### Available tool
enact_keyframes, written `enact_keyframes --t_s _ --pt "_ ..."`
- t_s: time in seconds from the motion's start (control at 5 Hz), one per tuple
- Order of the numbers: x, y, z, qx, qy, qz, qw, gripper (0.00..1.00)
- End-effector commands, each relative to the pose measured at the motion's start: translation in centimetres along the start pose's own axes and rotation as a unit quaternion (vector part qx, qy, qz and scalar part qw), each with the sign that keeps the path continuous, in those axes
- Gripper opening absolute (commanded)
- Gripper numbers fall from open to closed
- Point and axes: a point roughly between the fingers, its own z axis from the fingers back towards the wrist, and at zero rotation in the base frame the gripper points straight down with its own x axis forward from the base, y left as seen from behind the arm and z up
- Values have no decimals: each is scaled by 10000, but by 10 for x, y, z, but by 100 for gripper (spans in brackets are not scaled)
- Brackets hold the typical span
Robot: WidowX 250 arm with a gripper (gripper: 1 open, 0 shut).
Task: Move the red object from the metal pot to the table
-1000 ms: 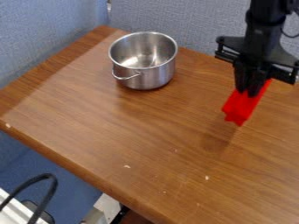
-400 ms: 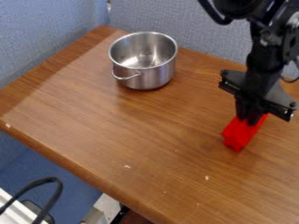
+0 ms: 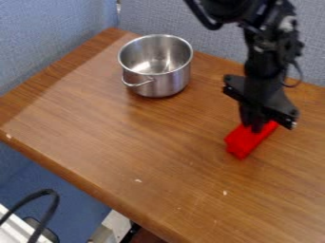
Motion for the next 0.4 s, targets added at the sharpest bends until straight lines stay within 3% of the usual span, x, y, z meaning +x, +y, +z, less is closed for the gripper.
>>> enact_keyframes --t_s 0.0,0.2 --pt "-15 24 1 -74 -12 -86 9999 0" --pt "-8 1 4 -25 3 221 9998 0"
